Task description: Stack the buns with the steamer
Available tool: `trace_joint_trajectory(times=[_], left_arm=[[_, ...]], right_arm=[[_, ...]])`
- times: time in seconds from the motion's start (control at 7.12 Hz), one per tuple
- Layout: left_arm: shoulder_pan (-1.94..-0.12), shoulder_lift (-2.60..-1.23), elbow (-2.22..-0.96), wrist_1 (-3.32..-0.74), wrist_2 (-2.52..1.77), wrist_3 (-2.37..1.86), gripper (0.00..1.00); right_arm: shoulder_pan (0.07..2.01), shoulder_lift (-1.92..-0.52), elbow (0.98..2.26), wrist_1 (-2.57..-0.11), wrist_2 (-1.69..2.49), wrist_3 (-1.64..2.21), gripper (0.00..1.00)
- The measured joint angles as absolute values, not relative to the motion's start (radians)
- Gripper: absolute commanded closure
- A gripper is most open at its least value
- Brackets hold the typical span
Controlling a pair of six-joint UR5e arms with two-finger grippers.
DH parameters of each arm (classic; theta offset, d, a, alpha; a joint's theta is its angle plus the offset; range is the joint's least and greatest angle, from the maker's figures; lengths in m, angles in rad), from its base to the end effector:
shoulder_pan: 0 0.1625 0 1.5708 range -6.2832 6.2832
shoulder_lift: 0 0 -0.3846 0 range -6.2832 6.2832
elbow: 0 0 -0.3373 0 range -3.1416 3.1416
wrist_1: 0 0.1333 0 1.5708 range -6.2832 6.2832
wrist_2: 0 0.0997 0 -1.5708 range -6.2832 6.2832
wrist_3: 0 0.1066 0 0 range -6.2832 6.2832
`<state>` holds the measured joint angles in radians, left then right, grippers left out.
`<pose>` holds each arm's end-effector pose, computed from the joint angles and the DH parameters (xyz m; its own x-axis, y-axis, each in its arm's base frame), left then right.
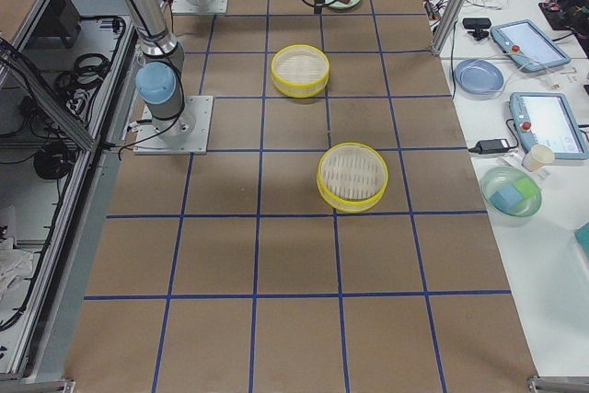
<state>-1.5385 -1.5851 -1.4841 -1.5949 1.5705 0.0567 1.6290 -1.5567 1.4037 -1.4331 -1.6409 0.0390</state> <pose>-0.1188 -0.4507 0.4698 -0.9997 0.0243 -0.0024 0.0244 0.9985 -0.0482 0.1512 -0.4320 0.4937 -0.9974 -0.0180 0.0694 -0.0193 0.9997 -0.0180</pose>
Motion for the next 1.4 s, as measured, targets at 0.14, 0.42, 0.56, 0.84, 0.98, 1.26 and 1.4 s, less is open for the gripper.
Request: trace_joint_trajectory(times=[0.14,0.42,0.56,0.84,0.98,1.26,1.4], left_arm=[[-1.536,-1.588,-1.485,-1.595,1.568,0.058,0.00],[-1.501,-1.610,-1.485,-1.561,1.559,0.107,0.00],[-1.448,-1.634,-1.485,-1.521,1.548,0.168,0.00],[-1.354,-1.723,-1.490,-1.412,1.516,0.215,0.00],[-1.333,-1.780,-1.505,-1.327,1.525,0.216,0.00],[-1.295,-1.907,-1.554,-1.115,1.559,0.195,0.02],[-1.280,-1.963,-1.563,-1.069,1.578,0.120,0.05]], right_arm=[[1.629,-1.560,1.402,-1.453,-1.636,0.064,0.00],[1.629,-1.565,1.421,-1.515,-1.636,0.108,0.00],[1.629,-1.567,1.429,-1.522,-1.636,0.120,0.00],[1.627,-1.580,1.480,-1.525,-1.634,0.110,0.00],[1.613,-1.594,1.515,-1.535,-1.638,0.069,0.00],[1.474,-1.596,1.542,-1.550,-1.643,-0.098,0.00],[1.358,-1.580,1.546,-1.555,-1.641,-0.207,0.00]])
